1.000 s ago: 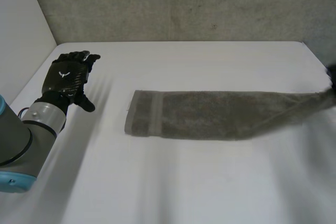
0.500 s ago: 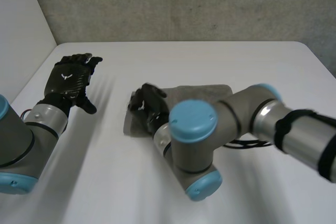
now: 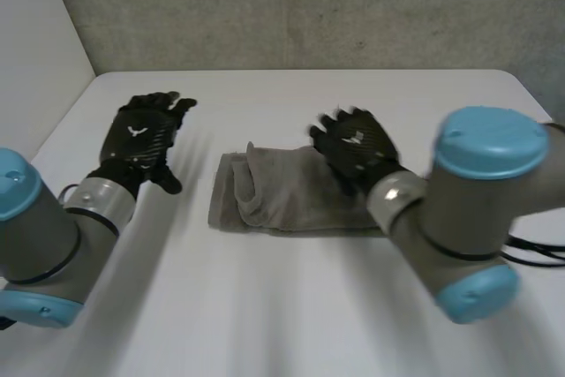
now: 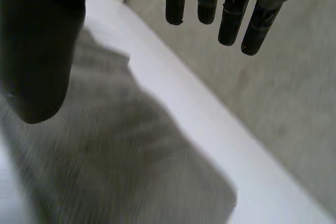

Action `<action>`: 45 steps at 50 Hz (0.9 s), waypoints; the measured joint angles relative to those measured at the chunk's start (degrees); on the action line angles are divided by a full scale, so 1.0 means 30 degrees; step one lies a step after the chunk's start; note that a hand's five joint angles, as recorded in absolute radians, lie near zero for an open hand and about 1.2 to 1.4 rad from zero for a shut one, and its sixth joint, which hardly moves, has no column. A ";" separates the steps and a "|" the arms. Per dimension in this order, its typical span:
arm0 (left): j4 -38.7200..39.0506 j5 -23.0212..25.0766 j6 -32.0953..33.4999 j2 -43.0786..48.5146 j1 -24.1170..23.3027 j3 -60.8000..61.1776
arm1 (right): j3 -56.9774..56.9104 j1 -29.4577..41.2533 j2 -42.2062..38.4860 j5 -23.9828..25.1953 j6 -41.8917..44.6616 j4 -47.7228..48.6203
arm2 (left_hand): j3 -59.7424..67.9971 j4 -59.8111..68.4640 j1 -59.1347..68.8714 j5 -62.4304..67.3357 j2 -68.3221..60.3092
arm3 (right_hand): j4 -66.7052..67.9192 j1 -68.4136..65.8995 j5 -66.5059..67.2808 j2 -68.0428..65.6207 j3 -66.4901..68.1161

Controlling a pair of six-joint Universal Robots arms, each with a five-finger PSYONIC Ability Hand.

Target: Fold the laundry

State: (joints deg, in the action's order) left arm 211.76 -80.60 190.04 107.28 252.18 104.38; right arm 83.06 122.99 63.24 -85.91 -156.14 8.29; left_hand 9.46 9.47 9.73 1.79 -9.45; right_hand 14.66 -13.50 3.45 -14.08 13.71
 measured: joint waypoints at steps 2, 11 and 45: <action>-0.0040 -0.0022 -0.0004 0.0447 -0.0557 -0.0400 | 0.0887 -0.0829 0.0232 0.0408 -0.0280 -0.0253 | 0.0000 0.0002 0.0000 0.0000 0.0000 | 0.0000 0.0000 0.0000 0.0000 0.0000; -0.0415 -0.0078 -0.0007 0.3017 -0.3332 -0.2595 | 0.3406 -0.3870 -0.0183 0.1287 -0.0273 -0.0458 | 0.0000 0.0000 0.0000 0.0000 0.0002 | 0.0023 -0.0101 0.0070 -0.0047 0.0058; -0.0634 -0.3052 0.0416 0.7198 -0.4507 -0.6118 | 0.3825 -0.4072 -0.1505 0.1053 -0.0384 0.2322 | 0.0002 0.0002 0.0000 0.0000 0.0000 | 1.9481 -1.9622 1.9913 -1.9836 1.9745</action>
State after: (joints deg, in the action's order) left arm 209.86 -89.75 191.28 128.88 238.66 86.02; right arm 94.53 110.78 58.72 -82.75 -157.29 15.25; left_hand 9.47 9.48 9.73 1.79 -9.45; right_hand 73.11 -72.37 63.19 -73.59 72.95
